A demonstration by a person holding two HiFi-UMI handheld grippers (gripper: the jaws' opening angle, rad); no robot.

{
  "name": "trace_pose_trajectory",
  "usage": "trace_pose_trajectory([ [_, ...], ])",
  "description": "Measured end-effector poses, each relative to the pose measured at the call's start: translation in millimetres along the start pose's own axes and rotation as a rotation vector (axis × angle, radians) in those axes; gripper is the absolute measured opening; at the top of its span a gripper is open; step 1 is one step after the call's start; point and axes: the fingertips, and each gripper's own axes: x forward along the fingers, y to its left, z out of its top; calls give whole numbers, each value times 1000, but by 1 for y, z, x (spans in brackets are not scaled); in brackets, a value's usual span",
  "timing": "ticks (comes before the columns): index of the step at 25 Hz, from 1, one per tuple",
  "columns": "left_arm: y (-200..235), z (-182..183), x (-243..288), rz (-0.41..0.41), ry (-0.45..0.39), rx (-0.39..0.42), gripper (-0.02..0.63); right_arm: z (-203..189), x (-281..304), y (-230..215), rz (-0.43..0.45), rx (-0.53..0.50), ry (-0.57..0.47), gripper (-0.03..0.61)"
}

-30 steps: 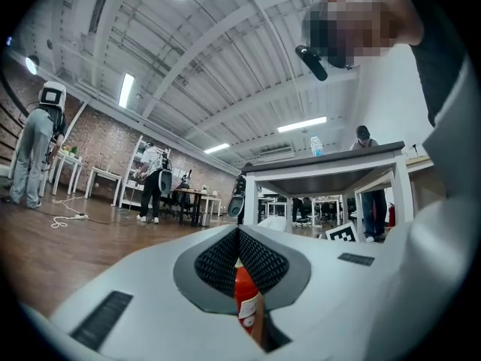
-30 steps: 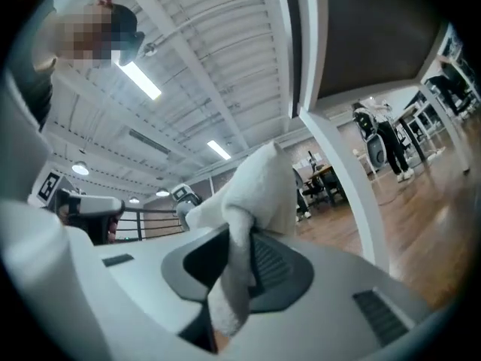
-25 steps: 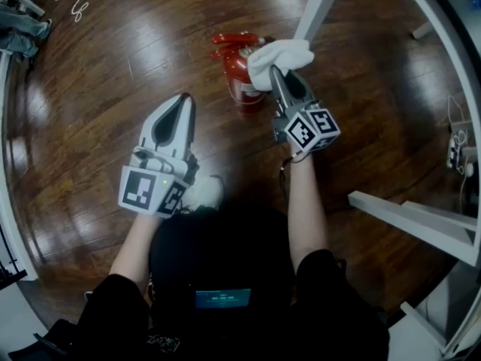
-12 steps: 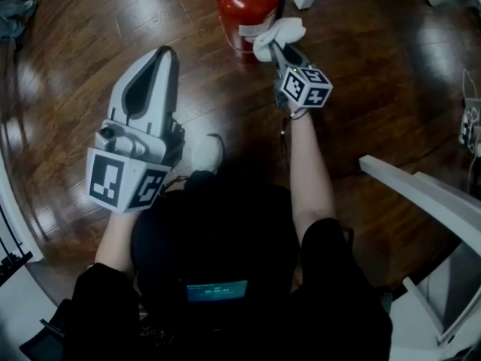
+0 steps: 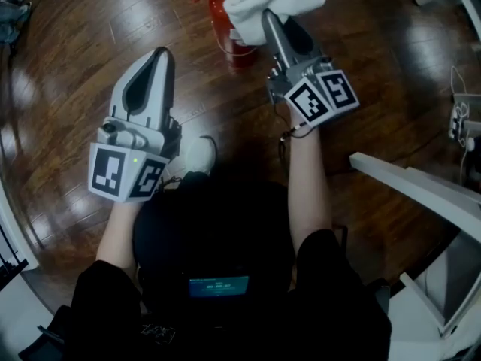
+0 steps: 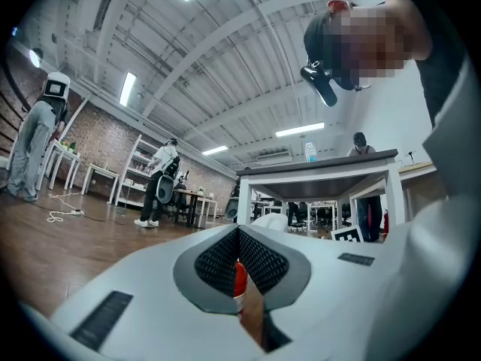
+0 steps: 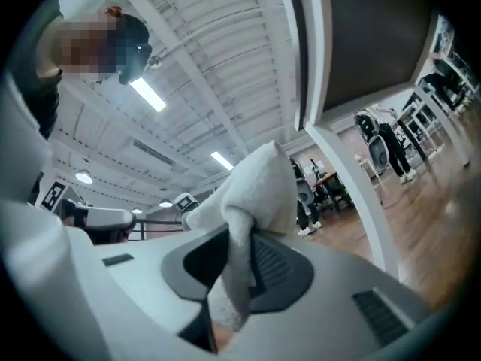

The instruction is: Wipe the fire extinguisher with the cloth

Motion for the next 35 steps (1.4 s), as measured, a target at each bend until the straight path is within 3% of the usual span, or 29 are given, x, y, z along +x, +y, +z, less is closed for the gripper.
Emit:
trace_pose_trajectory([
  [3, -1, 2, -2, 3, -6, 0, 0, -3, 12, 11, -13, -25, 37, 84],
  [7, 0, 4, -4, 10, -9, 2, 0, -59, 16, -9, -95, 7, 143, 84],
  [12, 5, 3, -8, 13, -6, -2, 0, -111, 3, -21, -133, 20, 217, 84],
  [19, 4, 2, -9, 8, -4, -12, 0, -235, -24, -65, -256, 155, 481, 84],
  [22, 4, 3, -9, 7, -8, -10, 0, -263, -34, -82, -311, 204, 571, 84],
  [27, 9, 2, -12, 18, -8, 2, 0, -243, -37, -62, -259, 233, 540, 83],
  [35, 9, 8, -14, 29, -35, -4, 0, -101, 14, 35, -27, 406, 195, 84],
])
